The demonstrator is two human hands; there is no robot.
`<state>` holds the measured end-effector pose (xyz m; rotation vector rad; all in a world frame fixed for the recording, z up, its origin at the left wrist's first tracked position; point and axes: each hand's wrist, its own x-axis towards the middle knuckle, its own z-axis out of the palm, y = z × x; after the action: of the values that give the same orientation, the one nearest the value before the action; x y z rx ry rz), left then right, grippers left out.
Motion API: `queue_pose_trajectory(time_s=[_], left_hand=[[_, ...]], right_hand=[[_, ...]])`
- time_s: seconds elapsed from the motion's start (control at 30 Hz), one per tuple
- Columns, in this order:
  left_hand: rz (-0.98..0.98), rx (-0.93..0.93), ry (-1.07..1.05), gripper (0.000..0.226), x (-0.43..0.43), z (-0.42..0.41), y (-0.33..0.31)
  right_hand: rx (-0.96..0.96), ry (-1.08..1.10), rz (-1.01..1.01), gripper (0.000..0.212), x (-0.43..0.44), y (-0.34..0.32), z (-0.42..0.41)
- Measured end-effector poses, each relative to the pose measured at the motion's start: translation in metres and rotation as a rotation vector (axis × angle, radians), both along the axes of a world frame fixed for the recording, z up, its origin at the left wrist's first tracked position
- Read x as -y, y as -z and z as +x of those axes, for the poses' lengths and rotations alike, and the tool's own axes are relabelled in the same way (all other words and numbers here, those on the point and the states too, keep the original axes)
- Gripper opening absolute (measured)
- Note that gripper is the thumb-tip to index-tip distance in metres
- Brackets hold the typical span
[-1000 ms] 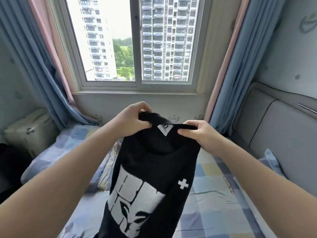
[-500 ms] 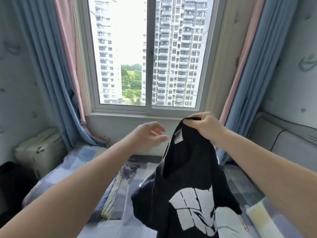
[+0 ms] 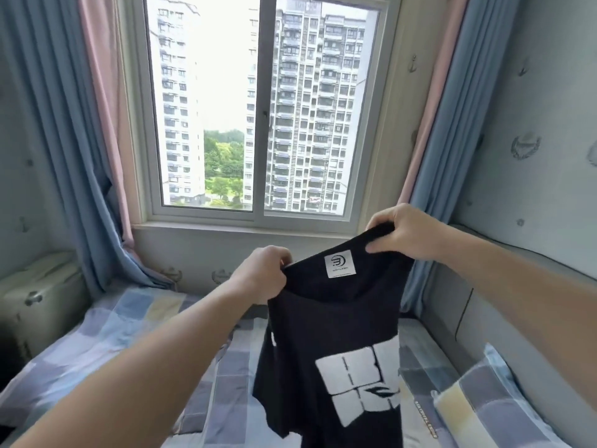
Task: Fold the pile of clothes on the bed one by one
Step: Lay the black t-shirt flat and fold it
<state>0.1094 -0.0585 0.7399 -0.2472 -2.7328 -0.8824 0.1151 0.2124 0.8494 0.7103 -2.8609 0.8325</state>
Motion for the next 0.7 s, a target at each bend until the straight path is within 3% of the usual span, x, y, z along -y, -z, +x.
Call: queue_pose_trajectory(time_s=[0.1, 0.23, 0.37, 0.47, 0.6, 0.7], left_hand=[[-0.039, 0.039, -0.043, 0.04, 0.004, 0.014, -0.012], [0.05, 0.122, -0.059, 0.036, 0.006, 0.045, -0.02], [0.238, 0.151, -0.083, 0.038, -0.005, 0.085, -0.022], [0.318, 0.144, -0.082, 0.022, -0.016, 0.121, -0.022], [0.327, 0.136, -0.084, 0.044, -0.04, 0.183, -0.02], [0.29, 0.218, -0.022, 0.057, -0.06, 0.23, -0.022]], right_hand=[[-0.109, 0.102, 0.203, 0.017, -0.023, 0.013, 0.005], [-0.11, 0.191, 0.149, 0.018, -0.057, 0.032, 0.023], [0.086, 0.17, -0.124, 0.018, -0.084, 0.044, 0.049], [0.275, 0.17, -0.334, 0.022, -0.099, 0.054, 0.072], [0.441, 0.186, -0.573, 0.026, -0.12, 0.07, 0.106], [0.523, 0.12, -0.624, 0.03, -0.144, 0.08, 0.133]])
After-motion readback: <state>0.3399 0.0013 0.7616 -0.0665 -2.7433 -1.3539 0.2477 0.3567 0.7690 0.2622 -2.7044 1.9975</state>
